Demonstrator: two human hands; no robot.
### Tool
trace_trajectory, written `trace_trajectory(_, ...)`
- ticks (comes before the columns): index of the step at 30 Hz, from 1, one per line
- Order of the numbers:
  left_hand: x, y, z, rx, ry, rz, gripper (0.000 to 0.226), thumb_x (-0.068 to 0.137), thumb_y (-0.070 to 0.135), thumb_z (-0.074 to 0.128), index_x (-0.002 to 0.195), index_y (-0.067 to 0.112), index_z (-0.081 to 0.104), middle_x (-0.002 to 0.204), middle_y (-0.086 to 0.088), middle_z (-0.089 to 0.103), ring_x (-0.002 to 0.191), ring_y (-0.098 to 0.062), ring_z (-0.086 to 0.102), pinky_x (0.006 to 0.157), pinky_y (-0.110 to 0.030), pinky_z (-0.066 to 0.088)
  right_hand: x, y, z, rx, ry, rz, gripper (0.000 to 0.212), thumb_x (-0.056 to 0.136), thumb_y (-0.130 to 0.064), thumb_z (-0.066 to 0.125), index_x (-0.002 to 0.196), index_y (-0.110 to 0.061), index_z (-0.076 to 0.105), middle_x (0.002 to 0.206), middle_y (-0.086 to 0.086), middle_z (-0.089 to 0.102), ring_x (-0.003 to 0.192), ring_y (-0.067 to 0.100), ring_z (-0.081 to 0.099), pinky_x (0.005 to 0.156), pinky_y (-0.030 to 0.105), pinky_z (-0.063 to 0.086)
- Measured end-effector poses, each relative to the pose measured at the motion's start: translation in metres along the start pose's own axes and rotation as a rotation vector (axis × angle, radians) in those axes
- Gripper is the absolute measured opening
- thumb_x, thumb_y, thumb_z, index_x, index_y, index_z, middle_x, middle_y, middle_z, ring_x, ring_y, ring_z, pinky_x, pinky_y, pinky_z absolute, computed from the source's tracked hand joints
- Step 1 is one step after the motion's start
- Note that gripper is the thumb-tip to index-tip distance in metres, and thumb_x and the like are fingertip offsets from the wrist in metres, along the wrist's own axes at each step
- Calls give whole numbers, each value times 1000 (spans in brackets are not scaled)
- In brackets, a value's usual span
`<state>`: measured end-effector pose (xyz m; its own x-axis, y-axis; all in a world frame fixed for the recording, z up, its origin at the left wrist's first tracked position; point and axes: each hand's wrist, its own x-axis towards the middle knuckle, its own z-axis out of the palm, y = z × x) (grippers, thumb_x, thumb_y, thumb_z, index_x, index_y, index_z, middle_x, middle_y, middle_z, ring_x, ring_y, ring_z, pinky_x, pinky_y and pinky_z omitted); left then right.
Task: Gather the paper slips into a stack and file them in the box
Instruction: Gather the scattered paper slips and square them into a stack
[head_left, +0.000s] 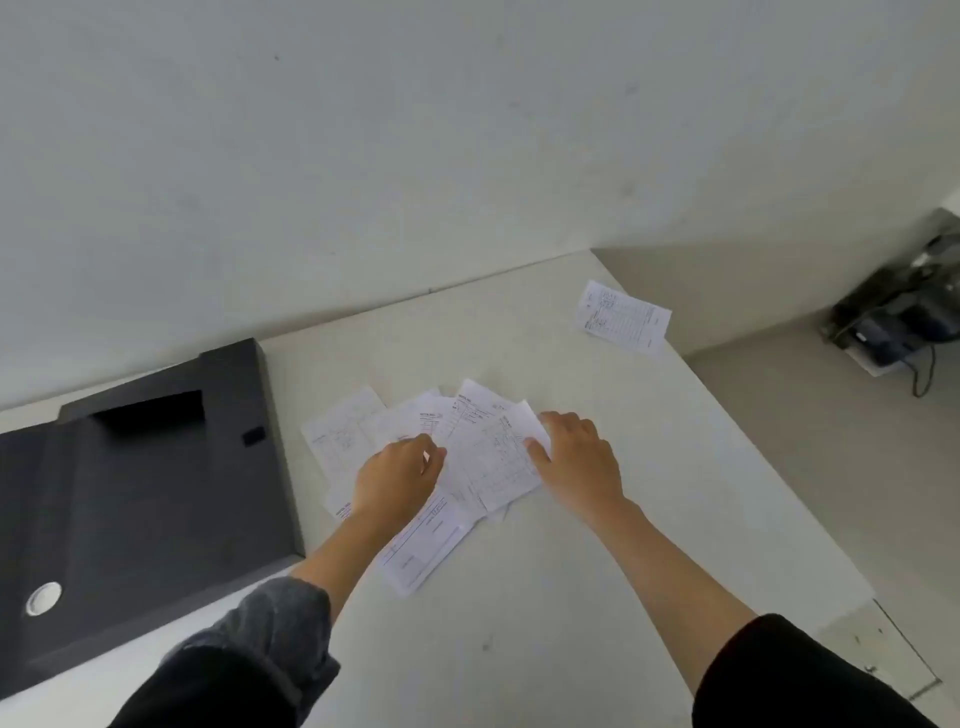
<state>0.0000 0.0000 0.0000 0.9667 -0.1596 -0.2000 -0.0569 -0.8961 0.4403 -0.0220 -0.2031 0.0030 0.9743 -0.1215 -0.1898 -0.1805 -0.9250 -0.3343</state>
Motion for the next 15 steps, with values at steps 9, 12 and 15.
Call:
trace_trajectory(9, 39, -16, 36, 186, 59, 257, 49, 89, 49, 39, 129, 23, 49, 127, -4, 55, 113, -26, 53, 90, -42, 45, 76, 43, 6, -4, 17, 118, 51, 95, -36, 41, 140, -13, 33, 155, 8, 23, 142, 26, 19, 106, 46, 33)
trace_trajectory(12, 43, -16, 47, 250, 10, 301, 54, 87, 59, 30, 135, 37, 41, 141, -1, 45, 126, -26, 42, 99, -47, 39, 107, 58, 5, 8, 18, 170, 58, 96, -38, 40, 145, -13, 23, 159, 7, 11, 146, 25, 8, 113, 46, 24)
trace_trajectory(15, 48, -18, 55, 278, -11, 280, 52, 88, 61, 24, 135, 43, 37, 146, 2, 40, 130, -22, 35, 104, -48, 33, 131, 70, 5, 4, 34, 213, 63, 96, -41, 37, 148, -15, 14, 160, 5, 3, 147, 23, 0, 118, 49, 12)
